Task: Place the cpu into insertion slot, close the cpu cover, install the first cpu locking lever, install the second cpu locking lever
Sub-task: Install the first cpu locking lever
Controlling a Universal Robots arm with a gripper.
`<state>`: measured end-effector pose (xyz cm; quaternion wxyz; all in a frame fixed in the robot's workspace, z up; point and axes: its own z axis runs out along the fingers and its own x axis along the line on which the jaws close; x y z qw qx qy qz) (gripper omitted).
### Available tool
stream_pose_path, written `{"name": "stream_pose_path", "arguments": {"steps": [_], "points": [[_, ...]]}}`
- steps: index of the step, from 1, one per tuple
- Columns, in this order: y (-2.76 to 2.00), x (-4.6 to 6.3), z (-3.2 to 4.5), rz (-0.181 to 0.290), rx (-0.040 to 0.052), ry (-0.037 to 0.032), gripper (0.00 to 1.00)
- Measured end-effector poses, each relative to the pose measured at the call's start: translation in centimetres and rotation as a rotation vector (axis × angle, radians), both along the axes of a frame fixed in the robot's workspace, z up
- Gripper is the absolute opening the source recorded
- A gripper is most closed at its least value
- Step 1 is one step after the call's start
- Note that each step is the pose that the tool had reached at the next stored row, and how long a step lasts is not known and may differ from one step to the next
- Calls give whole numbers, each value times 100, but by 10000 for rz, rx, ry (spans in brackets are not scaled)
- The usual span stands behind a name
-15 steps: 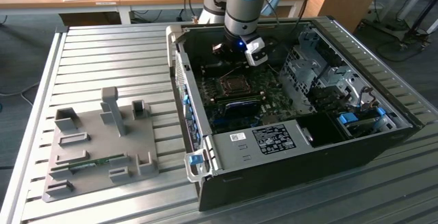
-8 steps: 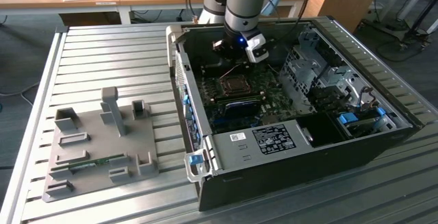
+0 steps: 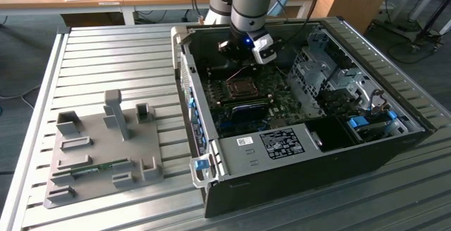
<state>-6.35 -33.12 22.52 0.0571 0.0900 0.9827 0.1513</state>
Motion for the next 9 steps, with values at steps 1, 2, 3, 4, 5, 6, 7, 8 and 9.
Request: {"name": "stream_pose_path", "arguments": {"steps": [1, 2, 3, 4, 5, 6, 7, 8, 9], "points": [[-6, -4, 0, 0, 0, -10, 11], [-13, -6, 0, 1, 0, -17, 11], [-22, -7, 0, 1, 0, -23, 11], [-32, -8, 0, 0, 1, -26, 11], [-46, -8, 0, 0, 7, -27, 11], [-61, -8, 0, 0, 20, -27, 11], [-74, -8, 0, -1, 36, -28, 11], [-85, -9, 0, -1, 55, -30, 11], [-91, -12, 0, -1, 94, -40, 11]]}}
